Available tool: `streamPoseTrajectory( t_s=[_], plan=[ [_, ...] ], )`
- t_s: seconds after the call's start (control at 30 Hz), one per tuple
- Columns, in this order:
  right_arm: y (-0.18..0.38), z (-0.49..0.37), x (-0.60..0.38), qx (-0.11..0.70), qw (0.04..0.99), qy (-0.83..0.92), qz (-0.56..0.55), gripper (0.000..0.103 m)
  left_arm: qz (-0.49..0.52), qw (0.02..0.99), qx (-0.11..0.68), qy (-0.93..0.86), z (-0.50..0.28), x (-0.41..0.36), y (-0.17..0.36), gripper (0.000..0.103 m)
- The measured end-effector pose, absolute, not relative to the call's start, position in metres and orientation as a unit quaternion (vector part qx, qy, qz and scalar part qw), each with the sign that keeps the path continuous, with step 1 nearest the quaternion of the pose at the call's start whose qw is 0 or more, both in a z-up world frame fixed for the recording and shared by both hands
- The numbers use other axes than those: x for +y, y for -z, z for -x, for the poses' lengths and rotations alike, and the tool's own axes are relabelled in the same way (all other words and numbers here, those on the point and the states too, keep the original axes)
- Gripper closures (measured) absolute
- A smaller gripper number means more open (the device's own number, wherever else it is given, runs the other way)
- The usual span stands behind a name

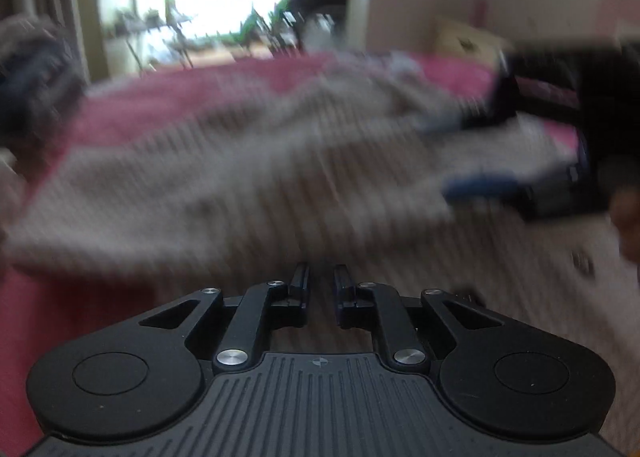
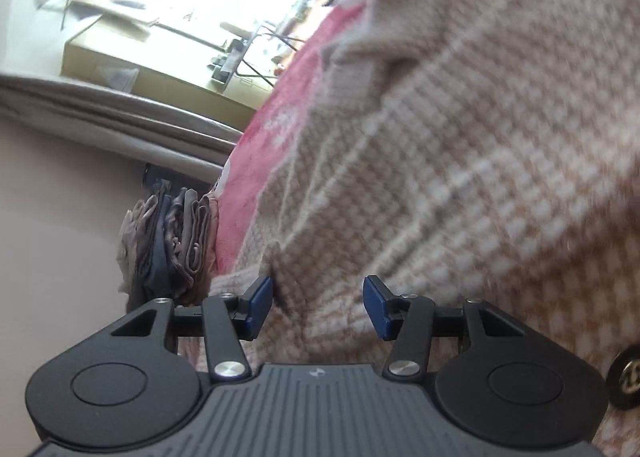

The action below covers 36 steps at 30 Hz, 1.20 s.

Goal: Fold clothes
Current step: 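Open the left gripper off the cardigan while the right gripper grasps the cardigan edge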

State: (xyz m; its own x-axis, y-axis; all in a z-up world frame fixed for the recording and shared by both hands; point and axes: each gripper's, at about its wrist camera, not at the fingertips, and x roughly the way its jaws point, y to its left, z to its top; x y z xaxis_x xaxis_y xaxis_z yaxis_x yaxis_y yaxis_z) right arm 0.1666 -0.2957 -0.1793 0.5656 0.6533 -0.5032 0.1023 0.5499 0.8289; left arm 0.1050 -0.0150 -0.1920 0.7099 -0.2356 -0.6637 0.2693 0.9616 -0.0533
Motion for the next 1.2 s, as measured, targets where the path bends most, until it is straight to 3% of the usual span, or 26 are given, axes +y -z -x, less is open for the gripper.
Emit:
streamPoseTrajectory(
  t_s=[0.07,0.23,0.6,0.67,0.73,0.83,1.2],
  plan=[
    [0.181,-0.171,-0.289,0.436,0.764,-0.19,-0.436,0.048,-0.024,0.928,0.343,0.145,-0.1,-0.007,0.187,0.075],
    [0.177,-0.183,-0.264,0.45,0.764,-0.222,-0.405,0.047,-0.042,0.938,0.31,0.147,-0.089,0.002,0.17,0.074],
    [0.179,-0.221,-0.201,0.485,0.783,-0.245,-0.304,0.046,-0.077,0.928,0.335,0.142,-0.094,0.001,0.188,0.073],
    [0.176,-0.221,-0.191,0.485,0.792,-0.246,-0.278,0.053,-0.08,0.928,0.334,0.142,-0.094,-0.001,0.189,0.072],
    [0.173,-0.22,-0.18,0.489,0.799,-0.249,-0.247,0.076,-0.078,0.928,0.335,0.141,-0.094,-0.001,0.189,0.072],
    [0.161,-0.211,-0.167,0.475,0.818,-0.255,-0.203,0.091,-0.079,0.928,0.335,0.14,-0.093,-0.002,0.189,0.072],
    [0.052,-0.185,-0.205,0.347,0.889,-0.255,-0.158,0.092,-0.073,0.928,0.343,0.13,-0.092,-0.006,0.189,0.071]
  ],
)
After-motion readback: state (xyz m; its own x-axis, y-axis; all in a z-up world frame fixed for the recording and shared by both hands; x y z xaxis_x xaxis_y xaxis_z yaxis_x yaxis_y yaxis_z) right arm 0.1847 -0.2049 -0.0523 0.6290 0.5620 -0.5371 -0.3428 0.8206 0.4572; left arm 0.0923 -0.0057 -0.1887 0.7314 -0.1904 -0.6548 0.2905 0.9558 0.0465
